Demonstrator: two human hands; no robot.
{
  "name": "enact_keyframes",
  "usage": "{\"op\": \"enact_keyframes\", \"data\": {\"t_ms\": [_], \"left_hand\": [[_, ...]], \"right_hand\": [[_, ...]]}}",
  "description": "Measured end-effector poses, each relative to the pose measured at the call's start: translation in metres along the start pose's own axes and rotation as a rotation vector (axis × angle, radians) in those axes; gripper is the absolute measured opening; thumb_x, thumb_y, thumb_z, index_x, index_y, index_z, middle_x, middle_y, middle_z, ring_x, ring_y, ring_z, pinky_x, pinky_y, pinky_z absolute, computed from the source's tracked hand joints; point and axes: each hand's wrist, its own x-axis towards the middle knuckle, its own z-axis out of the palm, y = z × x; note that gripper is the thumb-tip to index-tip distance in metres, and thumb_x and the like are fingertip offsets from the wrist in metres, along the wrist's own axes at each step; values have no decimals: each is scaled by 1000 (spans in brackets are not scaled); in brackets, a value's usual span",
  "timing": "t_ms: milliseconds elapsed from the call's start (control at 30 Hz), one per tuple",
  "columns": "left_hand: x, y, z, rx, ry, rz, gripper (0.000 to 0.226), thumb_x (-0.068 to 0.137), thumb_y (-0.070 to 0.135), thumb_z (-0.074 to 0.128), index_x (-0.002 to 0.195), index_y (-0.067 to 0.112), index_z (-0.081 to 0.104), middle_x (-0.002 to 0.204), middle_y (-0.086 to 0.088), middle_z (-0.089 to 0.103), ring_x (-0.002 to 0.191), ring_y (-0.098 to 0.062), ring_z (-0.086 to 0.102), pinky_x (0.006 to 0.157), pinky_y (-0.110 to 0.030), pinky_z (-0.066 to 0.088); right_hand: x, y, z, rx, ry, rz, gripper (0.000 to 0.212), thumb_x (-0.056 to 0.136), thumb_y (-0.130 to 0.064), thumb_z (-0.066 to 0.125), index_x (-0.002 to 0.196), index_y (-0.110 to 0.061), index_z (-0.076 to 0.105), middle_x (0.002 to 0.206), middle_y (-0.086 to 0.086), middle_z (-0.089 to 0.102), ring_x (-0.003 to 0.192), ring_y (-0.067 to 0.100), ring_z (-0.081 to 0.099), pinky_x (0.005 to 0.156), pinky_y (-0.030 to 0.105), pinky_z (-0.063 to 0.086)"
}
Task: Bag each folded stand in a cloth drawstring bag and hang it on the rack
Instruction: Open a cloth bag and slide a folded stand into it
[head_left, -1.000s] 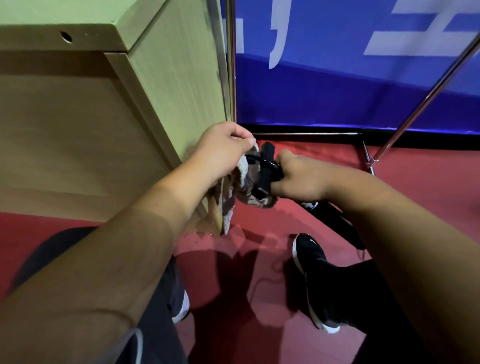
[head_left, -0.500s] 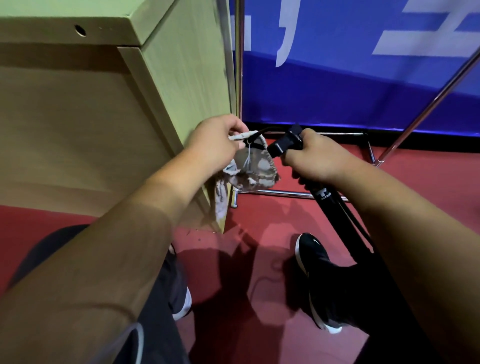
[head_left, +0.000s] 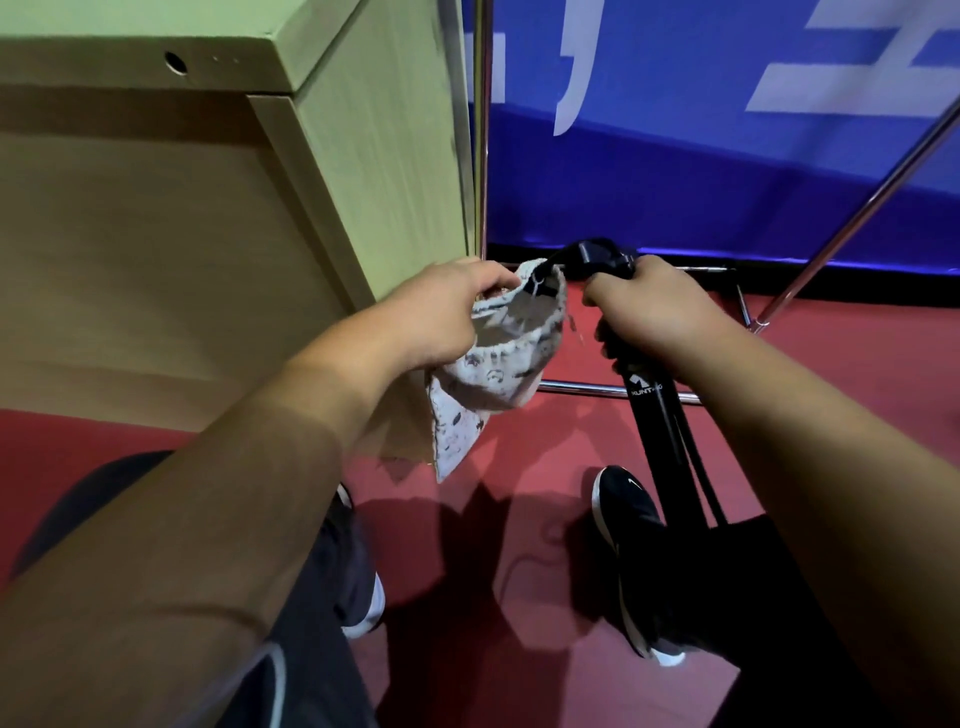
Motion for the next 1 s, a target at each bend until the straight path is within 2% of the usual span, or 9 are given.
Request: {"op": "enact_keyframes", "data": {"t_ms": [100, 200, 267, 367, 500, 633, 733, 867, 1000], "left_hand": [[1, 1, 2, -25, 2, -50, 74, 89, -11, 58, 147, 35, 58, 145, 9, 58, 131, -15, 55, 100, -23, 44], [3, 2, 7, -314, 80, -208, 61, 84, 0, 54, 120, 46, 72, 119, 16, 72, 109, -16, 71, 90, -34, 61], [5, 4, 8, -477, 132, -337, 55, 78, 6, 51, 109, 43, 77, 104, 10, 78, 94, -26, 77, 84, -43, 64], [10, 3, 11, -708, 207, -474, 60, 62, 4, 45, 101, 31, 82, 102, -9, 79, 94, -43, 75, 88, -57, 63], [14, 2, 9, -926, 257, -554, 58, 54, -7, 46, 91, 20, 83, 120, -18, 71, 108, -30, 65, 98, -42, 53], [19, -3, 8, -980, 306, -506, 63, 41, 0, 46, 83, 28, 84, 120, -22, 71, 122, -45, 64, 102, -59, 54], [14, 7, 7, -924, 262, -399, 56, 51, -2, 48, 84, 28, 83, 108, -15, 73, 115, -37, 67, 97, -50, 58], [4, 23, 5, -866, 102, -143, 54, 62, -14, 46, 82, 26, 77, 86, -7, 70, 75, -23, 59, 63, -27, 46], [-10, 30, -4, -864, -106, 57, 49, 60, -10, 51, 87, 25, 72, 81, 1, 67, 74, -22, 49, 61, -31, 36]], "right_hand": [[3, 2, -2, 78, 14, 38, 29, 87, -29, 60, 98, -4, 69, 70, 17, 72, 55, 34, 68, 63, 64, 63], [2, 2, 1, 16, -41, 0, 28, 89, -28, 60, 99, -3, 68, 70, 18, 71, 52, 32, 67, 57, 54, 63], [-1, 3, 6, -52, -115, -75, 17, 92, -26, 61, 96, -11, 65, 71, 17, 71, 52, 30, 66, 52, 43, 58], [-6, 2, 15, -55, -258, -136, 11, 92, -27, 68, 94, -21, 60, 75, 15, 69, 54, 30, 66, 53, 40, 55], [-14, 3, 23, -85, -412, -185, 18, 94, -24, 72, 102, -26, 56, 77, 8, 64, 59, 31, 70, 50, 37, 54], [-20, 4, 22, -269, -477, -251, 17, 95, -20, 71, 104, -28, 59, 79, 4, 67, 55, 25, 70, 37, 24, 44], [-20, 4, 23, -376, -473, -280, 16, 93, -22, 70, 104, -26, 59, 78, 5, 70, 54, 29, 73, 40, 29, 49], [-15, 5, 24, -381, -431, -266, 16, 96, -31, 69, 105, -23, 58, 82, 8, 71, 56, 31, 75, 41, 29, 50], [-12, 6, 21, -390, -382, -248, 25, 96, -34, 65, 116, -21, 58, 78, 9, 70, 50, 26, 71, 42, 32, 53]]}}
